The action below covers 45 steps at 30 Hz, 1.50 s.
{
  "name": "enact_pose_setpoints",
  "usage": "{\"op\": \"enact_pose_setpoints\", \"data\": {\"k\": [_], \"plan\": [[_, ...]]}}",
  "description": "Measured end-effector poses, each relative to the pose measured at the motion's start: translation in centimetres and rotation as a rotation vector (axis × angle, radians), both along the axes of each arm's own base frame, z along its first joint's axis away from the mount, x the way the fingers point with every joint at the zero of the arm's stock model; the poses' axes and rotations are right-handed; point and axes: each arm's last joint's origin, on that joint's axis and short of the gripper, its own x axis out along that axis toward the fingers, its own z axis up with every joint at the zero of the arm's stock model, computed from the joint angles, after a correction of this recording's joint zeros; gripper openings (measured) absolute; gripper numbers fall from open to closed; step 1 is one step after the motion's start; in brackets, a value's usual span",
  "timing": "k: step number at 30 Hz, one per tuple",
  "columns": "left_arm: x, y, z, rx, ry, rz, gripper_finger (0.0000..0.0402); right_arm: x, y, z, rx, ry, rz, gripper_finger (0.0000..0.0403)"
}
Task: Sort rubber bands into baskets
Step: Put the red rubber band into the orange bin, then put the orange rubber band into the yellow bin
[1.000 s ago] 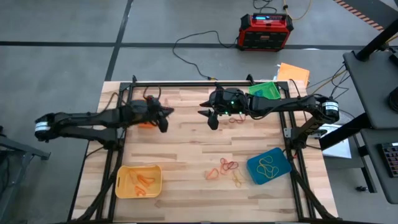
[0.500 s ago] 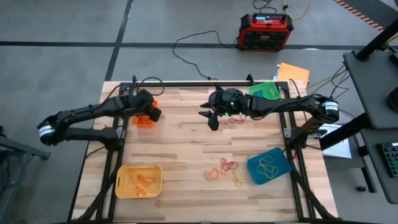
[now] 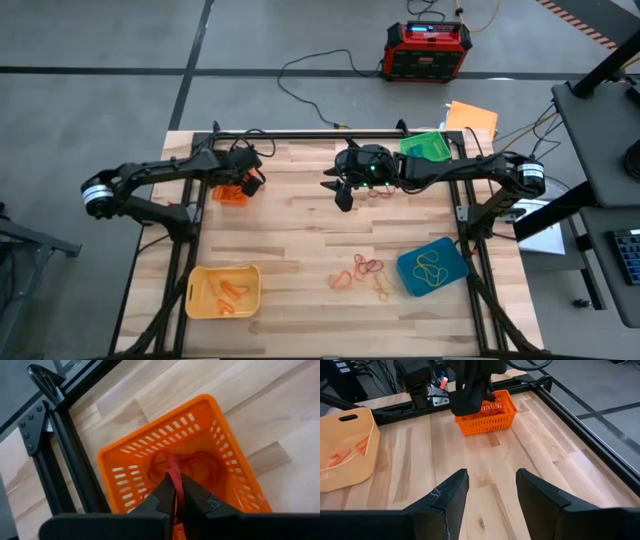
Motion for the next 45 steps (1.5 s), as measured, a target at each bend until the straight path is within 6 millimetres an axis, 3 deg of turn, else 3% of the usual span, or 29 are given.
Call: {"op": "enact_pose_setpoints", "data": {"k": [12,17,25,31,36,41,45], "plan": [[0.0,0.0,0.1,-0.029,0.061,-0.01,0.0117,0.0,0.0,-0.1,0.016,0.005,-0.006,0.016],[0.3,-0.7,0.6,-0.014,0.047,-0.062,0.0155,-0.4,-0.1,-0.7,0.086,0.082,-0.041,0.0162],[2.5,-4.2,4.1,0.159,-0.211,-0.39,0.0167,-2.5,-2.6,-0.6,0.214,0.358,-0.409,0.0148],[3.5,-6.9,6.6,0.274,-0.379,-0.62,0.0167,-4.0,-3.3,-1.7,0.292,0.543,-0.504,0.0133],[3.8,-8.6,7.1,0.21,-0.45,-0.843,0.0167,-4.3,-1.7,-2.5,0.392,0.655,-0.348,0.0127],[4.3,-9.8,7.1,0.155,-0.53,-1.068,0.0167,-3.3,1.9,-2.0,0.421,0.671,-0.092,0.0126],[4.9,-10.4,7.5,0.162,-0.636,-1.178,0.0167,-2.6,5.4,-1.3,0.339,0.673,0.063,0.0117]]}}
